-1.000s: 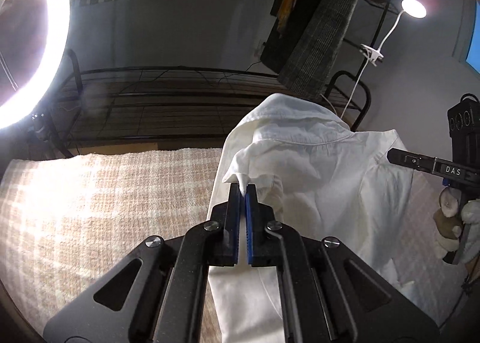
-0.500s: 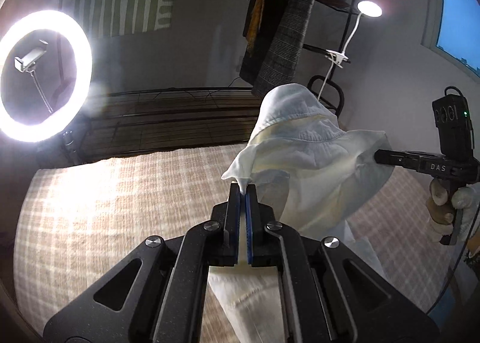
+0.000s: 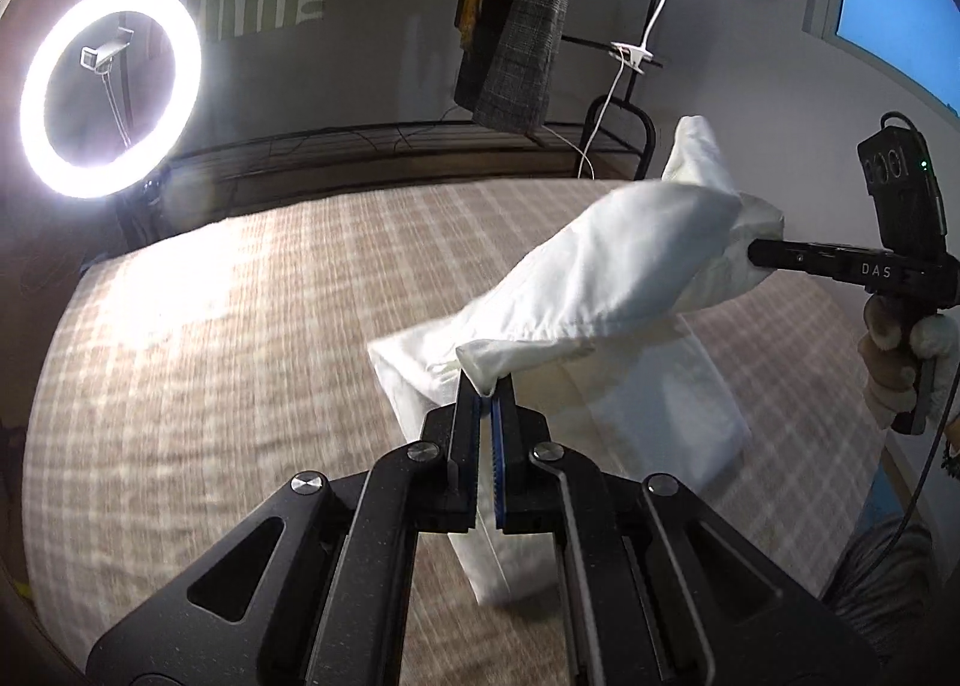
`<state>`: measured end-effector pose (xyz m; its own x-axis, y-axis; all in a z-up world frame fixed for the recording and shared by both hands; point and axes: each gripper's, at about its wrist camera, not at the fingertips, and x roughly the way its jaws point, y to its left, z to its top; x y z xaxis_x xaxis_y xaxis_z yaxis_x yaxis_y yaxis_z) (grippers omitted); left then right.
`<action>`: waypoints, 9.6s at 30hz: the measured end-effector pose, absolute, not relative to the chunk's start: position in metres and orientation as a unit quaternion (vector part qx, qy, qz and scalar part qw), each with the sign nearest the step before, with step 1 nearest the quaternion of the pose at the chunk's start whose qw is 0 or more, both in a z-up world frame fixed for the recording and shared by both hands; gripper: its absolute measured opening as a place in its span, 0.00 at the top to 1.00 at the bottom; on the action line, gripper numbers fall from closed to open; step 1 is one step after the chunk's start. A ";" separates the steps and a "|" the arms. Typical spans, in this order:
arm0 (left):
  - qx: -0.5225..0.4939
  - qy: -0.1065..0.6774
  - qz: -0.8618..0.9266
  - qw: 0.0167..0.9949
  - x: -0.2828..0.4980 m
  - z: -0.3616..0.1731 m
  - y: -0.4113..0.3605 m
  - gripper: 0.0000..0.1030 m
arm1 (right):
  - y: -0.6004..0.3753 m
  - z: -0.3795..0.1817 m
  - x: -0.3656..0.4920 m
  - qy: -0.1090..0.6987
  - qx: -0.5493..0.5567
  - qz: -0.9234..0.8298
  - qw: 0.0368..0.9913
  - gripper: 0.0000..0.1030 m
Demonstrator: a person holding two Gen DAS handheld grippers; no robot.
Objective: Fold small clothes
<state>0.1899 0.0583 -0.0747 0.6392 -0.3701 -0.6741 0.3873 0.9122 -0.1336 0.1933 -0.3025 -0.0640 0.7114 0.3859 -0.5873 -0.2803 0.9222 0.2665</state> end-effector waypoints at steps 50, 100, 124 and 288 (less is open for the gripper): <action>-0.227 0.521 -0.189 0.801 0.163 -0.175 0.100 0.99 | -0.314 -0.171 0.153 0.478 0.179 0.154 0.846 1.00; -0.055 0.416 -0.156 0.894 0.293 -0.164 0.070 0.98 | -0.282 -0.151 0.286 0.416 0.044 0.109 0.902 0.74; -0.208 0.455 -0.139 0.855 0.238 -0.159 0.152 0.58 | -0.341 -0.133 0.233 0.409 0.151 0.102 0.894 0.42; 0.047 0.322 -0.233 0.916 0.216 -0.039 -0.160 0.54 | -0.336 -0.024 0.087 0.267 0.052 -0.123 0.954 0.43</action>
